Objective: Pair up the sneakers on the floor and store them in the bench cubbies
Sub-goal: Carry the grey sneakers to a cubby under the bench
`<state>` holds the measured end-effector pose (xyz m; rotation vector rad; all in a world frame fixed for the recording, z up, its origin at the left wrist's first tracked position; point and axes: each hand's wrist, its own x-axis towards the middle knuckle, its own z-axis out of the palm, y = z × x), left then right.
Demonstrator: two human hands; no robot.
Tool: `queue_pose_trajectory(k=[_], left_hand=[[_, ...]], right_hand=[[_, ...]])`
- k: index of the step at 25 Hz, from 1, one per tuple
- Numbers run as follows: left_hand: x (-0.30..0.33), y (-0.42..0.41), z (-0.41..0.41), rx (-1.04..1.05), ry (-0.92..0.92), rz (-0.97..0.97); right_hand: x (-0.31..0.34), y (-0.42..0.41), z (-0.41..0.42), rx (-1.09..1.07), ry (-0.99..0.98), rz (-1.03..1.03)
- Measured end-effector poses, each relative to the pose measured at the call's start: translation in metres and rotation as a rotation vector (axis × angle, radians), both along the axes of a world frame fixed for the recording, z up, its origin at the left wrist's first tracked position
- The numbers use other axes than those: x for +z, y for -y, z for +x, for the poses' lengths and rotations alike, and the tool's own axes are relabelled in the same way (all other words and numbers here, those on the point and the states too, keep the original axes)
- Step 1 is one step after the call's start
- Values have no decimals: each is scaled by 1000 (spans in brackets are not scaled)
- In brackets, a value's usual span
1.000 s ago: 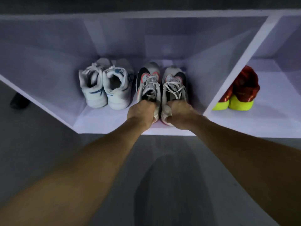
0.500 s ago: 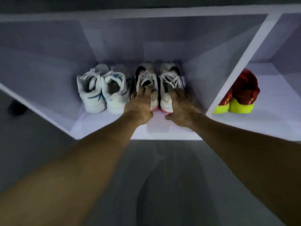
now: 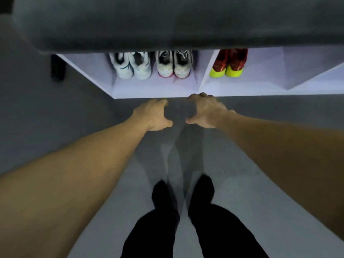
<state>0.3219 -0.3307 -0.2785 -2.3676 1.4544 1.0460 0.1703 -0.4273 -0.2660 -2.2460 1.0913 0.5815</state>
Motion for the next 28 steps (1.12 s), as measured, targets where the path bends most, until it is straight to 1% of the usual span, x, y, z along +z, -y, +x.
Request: queue_pose_trajectory(k=[3,7,9,12,15,18,23,28], left_hand=[[95,-32,-21,13,-44,25],[196,-65,-42,37,-84,50],[242,-81,-49,35,-85,47],[289,-105,-64,30,-98,68],[320,-129,-81,68,-111,101],[331,-150,-90,134,-108,114],[334,-166,-75,331,-137,87],[330,-214,-52,592,-104,62]], right_hand=[[99,-26,-28,-36,-13,63],[202,-58,-59,-47,-40,111],[244,-74,-72,-43,-46,124],[286,-93,-90,1,-68,131],[311,-110,-99,59,-89,134],[322,-119,-103,111,-81,149],[325,-109,-80,225,-83,136],[326,-121,-24,434,-68,149]])
